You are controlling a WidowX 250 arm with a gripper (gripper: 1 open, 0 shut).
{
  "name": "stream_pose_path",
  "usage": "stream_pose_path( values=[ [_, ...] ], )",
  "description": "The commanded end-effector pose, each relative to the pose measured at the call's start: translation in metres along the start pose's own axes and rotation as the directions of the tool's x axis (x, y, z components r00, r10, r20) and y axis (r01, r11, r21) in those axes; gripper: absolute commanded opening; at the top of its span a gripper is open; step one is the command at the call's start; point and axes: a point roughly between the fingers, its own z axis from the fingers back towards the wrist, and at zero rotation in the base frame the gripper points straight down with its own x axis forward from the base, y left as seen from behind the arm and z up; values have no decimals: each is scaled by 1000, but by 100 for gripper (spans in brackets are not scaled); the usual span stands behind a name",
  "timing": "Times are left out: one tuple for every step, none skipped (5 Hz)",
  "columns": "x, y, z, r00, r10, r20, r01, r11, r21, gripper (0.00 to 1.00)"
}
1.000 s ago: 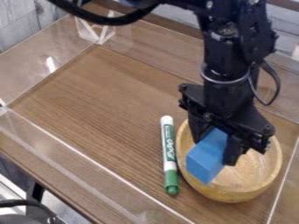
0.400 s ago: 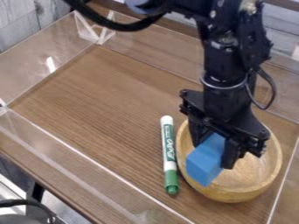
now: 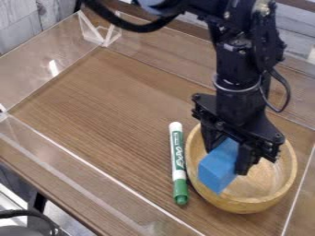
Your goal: Put the blue block in the brown bowl
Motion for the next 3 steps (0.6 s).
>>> stream_pose_path(
  values=[
    [13, 1, 7, 999, 4, 45, -3, 1000, -12, 0],
    [13, 1, 5, 999, 3, 38, -2, 1000, -17, 0],
    [14, 2, 3, 1000, 2, 32, -1, 1000, -21, 0]
  ],
)
